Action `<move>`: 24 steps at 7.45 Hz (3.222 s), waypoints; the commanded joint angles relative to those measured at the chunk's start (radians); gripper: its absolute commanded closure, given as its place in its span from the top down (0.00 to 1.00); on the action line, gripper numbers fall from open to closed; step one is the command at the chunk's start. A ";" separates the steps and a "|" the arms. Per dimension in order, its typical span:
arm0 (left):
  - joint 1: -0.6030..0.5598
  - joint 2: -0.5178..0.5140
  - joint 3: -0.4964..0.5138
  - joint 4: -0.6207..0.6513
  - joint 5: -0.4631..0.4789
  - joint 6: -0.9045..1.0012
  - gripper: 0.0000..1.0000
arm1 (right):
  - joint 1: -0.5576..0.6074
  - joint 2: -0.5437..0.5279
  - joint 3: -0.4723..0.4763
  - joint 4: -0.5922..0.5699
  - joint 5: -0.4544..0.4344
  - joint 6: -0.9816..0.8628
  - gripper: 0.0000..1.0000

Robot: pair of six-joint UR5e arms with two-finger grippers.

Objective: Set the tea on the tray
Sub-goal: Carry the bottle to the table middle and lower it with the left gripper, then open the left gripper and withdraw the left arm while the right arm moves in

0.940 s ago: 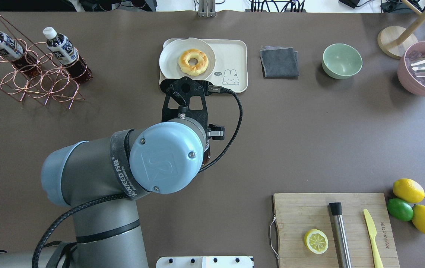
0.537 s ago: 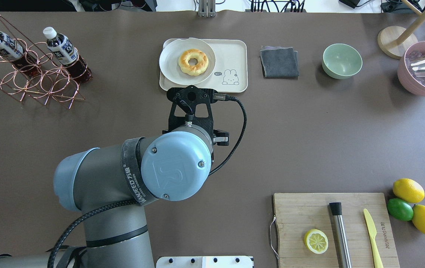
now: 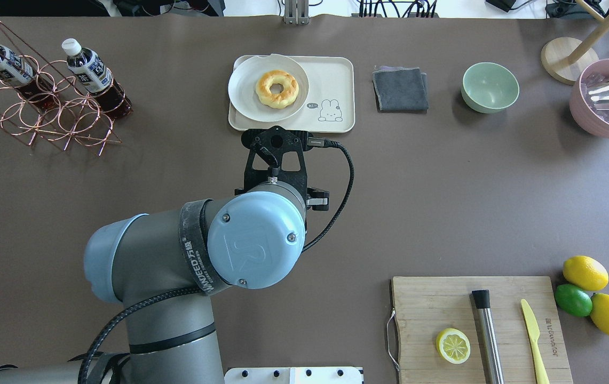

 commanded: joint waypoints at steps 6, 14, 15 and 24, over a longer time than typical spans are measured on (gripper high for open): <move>-0.002 0.012 0.005 -0.021 0.001 0.008 0.39 | 0.000 -0.001 -0.010 0.000 0.000 0.001 1.00; -0.088 0.043 -0.119 0.020 -0.103 0.070 0.82 | -0.027 0.030 0.108 -0.006 0.048 0.129 1.00; -0.180 0.107 -0.162 0.020 -0.207 0.089 0.83 | -0.075 0.051 0.149 -0.006 0.044 0.243 1.00; -0.938 0.601 -0.146 -0.020 -0.859 0.990 0.96 | -0.541 0.290 0.370 -0.008 -0.144 0.962 1.00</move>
